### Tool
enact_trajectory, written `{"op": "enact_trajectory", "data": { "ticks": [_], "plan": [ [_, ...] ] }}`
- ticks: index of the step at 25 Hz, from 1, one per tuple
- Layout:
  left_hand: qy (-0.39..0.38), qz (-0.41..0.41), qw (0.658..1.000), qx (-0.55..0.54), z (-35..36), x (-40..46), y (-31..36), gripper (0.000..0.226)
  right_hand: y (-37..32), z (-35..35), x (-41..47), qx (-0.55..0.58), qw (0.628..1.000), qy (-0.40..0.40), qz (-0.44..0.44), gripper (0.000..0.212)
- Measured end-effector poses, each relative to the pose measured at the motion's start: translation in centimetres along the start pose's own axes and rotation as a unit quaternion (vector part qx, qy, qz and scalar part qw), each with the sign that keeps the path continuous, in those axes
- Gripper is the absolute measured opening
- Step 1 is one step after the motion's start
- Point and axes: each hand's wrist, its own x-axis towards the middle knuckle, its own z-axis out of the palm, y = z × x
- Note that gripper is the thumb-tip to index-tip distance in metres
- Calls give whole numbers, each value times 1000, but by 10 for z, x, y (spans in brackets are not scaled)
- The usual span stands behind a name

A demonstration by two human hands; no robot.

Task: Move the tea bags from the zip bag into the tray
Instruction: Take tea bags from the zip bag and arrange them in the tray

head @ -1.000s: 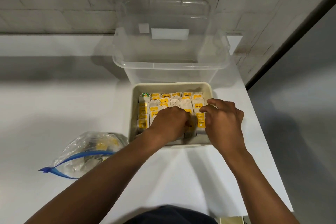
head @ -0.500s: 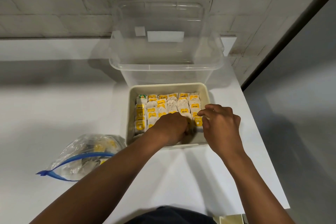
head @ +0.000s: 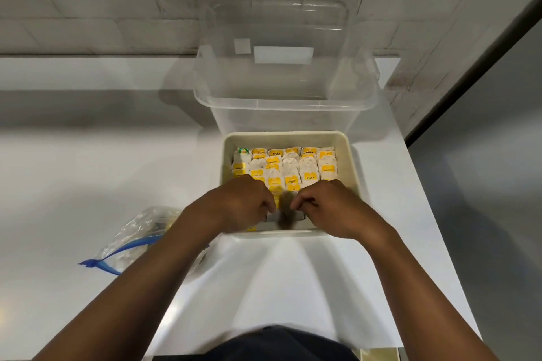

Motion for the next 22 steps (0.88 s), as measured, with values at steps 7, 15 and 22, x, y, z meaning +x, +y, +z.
{"op": "enact_trajectory", "data": {
  "ticks": [7,15,22],
  "plan": [
    [-107,8,994,29,13,5,-3,35,4,13,20,-20,988,-149,37,34],
    [-90,1,995,41,17,7,-3,38,2,17,26,-53,993,-101,19,34],
    [37,14,991,-124,2,-17,-14,27,-12,16,26,-47,988,-145,-23,32]
  ]
}}
